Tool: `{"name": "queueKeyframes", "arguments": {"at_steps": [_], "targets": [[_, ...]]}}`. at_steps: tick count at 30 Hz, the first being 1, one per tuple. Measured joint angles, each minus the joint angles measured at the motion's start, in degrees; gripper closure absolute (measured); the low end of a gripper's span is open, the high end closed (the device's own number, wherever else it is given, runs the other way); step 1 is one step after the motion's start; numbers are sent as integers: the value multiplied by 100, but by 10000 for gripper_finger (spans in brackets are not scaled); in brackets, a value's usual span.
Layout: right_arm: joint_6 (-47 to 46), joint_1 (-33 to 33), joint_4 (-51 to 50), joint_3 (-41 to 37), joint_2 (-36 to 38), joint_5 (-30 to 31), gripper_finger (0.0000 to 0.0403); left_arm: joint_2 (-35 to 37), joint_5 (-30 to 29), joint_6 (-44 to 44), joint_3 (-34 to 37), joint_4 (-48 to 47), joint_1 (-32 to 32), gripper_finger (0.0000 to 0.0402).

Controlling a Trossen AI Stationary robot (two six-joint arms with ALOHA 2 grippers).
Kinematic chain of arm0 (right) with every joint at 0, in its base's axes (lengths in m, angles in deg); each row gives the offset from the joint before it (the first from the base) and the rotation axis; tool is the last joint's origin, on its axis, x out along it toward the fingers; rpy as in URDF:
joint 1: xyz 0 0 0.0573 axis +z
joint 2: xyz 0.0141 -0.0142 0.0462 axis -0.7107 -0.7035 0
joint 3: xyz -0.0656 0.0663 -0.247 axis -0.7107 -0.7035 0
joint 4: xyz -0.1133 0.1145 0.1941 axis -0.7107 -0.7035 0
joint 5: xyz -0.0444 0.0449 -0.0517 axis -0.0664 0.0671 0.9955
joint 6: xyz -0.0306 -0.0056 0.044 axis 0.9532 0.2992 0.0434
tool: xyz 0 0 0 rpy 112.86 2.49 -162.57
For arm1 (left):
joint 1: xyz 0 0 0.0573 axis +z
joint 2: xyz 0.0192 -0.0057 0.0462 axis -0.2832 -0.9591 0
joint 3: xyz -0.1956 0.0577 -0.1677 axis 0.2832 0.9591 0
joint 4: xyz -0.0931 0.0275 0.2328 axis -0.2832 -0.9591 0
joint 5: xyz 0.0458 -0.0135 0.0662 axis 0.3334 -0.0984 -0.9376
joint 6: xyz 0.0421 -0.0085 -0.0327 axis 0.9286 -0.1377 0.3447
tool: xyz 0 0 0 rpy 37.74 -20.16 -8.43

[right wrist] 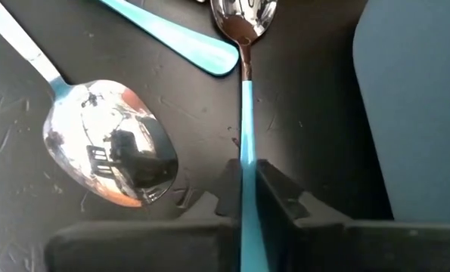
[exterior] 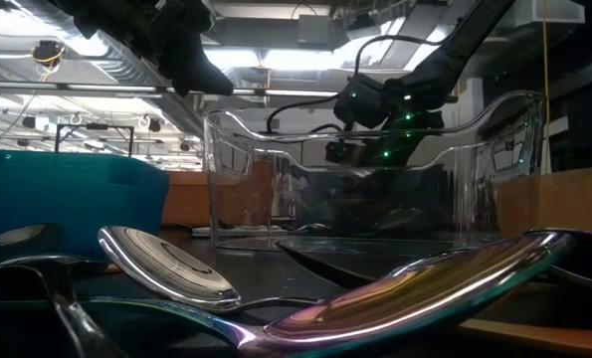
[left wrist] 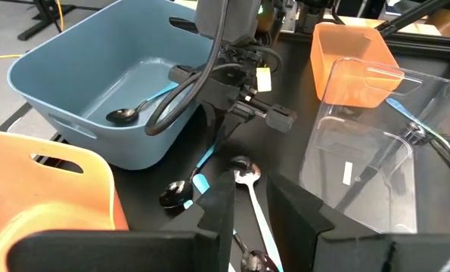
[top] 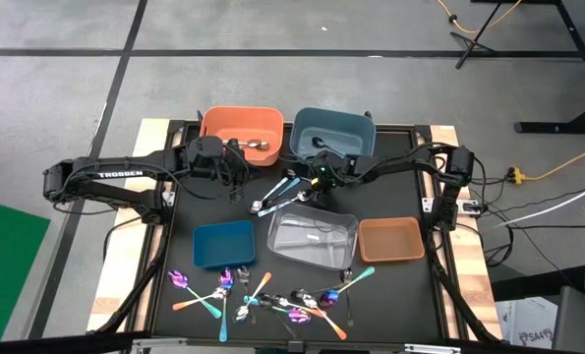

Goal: Sort silverware by color (type)
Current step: Put the blue spoon into the light blue bin

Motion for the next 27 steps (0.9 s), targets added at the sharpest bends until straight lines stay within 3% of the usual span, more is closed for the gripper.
{"name": "queueKeyframes", "arguments": {"at_steps": [27], "targets": [[5, 0, -422, -15, 258, -438, 403, 0, -2, 2, 0, -2, -2, 329]]}}
